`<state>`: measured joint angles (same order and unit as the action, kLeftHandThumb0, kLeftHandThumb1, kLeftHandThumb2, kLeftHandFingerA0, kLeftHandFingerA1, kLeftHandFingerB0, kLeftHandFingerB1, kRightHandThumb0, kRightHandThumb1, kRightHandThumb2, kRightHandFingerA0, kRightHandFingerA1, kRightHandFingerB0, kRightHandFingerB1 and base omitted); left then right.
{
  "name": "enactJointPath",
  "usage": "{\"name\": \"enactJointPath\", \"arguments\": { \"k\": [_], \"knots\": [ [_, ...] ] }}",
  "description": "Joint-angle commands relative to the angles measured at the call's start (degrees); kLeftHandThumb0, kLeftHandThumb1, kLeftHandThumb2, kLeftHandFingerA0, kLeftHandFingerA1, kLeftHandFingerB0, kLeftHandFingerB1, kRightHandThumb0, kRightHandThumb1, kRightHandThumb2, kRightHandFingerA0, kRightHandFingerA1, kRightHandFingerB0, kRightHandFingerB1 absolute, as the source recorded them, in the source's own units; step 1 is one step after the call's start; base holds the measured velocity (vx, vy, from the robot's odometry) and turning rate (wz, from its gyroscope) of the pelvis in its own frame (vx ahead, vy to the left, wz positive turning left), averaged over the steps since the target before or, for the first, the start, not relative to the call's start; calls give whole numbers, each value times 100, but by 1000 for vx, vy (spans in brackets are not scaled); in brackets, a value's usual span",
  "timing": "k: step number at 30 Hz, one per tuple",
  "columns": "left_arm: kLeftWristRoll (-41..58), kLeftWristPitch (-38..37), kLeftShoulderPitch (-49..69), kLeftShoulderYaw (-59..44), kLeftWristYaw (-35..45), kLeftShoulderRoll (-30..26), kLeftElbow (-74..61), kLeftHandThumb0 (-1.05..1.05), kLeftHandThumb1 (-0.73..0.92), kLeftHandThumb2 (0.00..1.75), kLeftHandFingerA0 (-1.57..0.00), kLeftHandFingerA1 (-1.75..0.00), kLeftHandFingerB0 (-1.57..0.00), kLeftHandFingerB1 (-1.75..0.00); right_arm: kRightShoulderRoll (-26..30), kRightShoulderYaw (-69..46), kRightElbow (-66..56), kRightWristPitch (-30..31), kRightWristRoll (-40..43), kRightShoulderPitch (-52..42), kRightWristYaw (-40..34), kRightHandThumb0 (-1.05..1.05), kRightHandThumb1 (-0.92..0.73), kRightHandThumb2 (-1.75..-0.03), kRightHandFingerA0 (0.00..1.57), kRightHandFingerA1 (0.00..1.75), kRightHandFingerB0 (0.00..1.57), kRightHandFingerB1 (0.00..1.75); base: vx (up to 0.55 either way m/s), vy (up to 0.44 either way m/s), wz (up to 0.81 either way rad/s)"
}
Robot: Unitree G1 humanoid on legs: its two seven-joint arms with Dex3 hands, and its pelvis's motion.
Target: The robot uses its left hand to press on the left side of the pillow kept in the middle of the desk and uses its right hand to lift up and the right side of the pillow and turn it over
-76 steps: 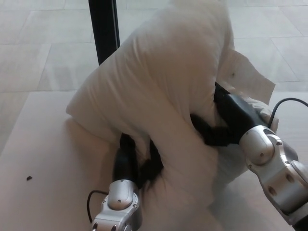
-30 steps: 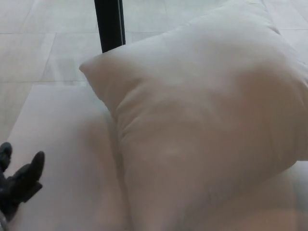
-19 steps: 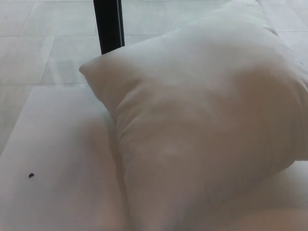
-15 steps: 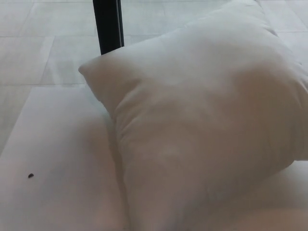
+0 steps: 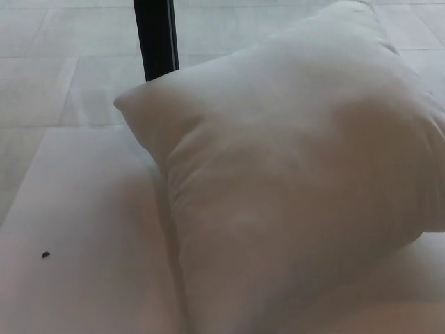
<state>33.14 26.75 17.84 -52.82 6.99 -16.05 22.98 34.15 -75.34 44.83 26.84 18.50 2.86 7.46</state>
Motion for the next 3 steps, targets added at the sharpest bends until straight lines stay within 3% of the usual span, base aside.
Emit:
{"name": "enactJointPath", "arguments": {
  "k": [1, 3],
  "knots": [
    [-1032, -1004, 828, 701, 203, -193, 1085, -67, 36, 68, -28, -91, -2, -49, -156, 325, 402, -1232, 24, -415, -463, -78, -69, -64, 55, 143, 6, 59, 0, 0, 0],
    [-1080, -1089, 937, 799, 285, -226, 1156, -67, 36, 68, -28, -91, -2, -49, -178, 359, 404, -1292, 35, -475, -456, -78, -69, -64, 55, 143, 6, 59, 0, 0, 0]
  ]
}}
